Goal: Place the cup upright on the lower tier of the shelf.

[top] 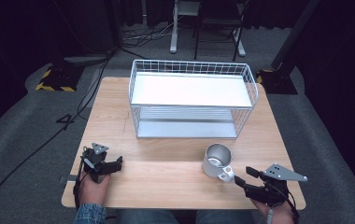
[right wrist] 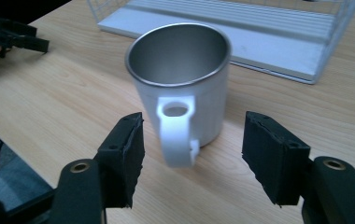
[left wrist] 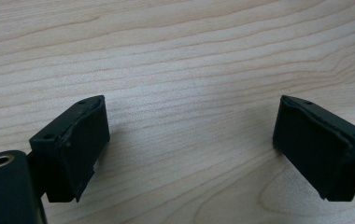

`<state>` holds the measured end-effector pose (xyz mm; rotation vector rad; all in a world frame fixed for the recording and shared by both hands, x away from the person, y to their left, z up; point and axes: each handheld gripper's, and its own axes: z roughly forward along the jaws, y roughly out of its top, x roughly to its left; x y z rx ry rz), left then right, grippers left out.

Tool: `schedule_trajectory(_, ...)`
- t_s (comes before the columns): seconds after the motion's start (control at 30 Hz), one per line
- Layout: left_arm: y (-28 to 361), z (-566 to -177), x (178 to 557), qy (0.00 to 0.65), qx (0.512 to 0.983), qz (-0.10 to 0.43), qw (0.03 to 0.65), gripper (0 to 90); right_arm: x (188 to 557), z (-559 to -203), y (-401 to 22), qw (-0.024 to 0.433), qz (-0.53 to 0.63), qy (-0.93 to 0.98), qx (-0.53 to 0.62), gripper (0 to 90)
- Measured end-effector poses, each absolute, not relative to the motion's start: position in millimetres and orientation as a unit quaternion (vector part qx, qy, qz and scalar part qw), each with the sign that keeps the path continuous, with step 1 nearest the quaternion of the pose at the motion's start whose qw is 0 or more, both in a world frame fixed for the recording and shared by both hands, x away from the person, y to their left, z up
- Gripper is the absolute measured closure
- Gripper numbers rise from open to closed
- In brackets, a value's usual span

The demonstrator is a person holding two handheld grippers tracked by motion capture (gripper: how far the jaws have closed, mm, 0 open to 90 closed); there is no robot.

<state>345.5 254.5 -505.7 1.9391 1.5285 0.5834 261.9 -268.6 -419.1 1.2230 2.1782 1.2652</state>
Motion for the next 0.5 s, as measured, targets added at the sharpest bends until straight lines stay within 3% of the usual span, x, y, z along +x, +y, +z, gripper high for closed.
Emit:
schedule_trajectory(0.2, 254.2, -505.8, 345.4, 0.576, 0.729, 0.218, 0.299, 11.2, 262.7, -423.1, -255.3, 0.143, 0.454, 0.776, 0.413, 35.4)
schedule_trajectory(0.5, 254.7, -505.5, 345.5, 0.574, 0.731, 0.219, 0.297, 11.2, 272.7, -437.1, -240.1, 0.152, 0.422, 0.794, 0.410, 36.2)
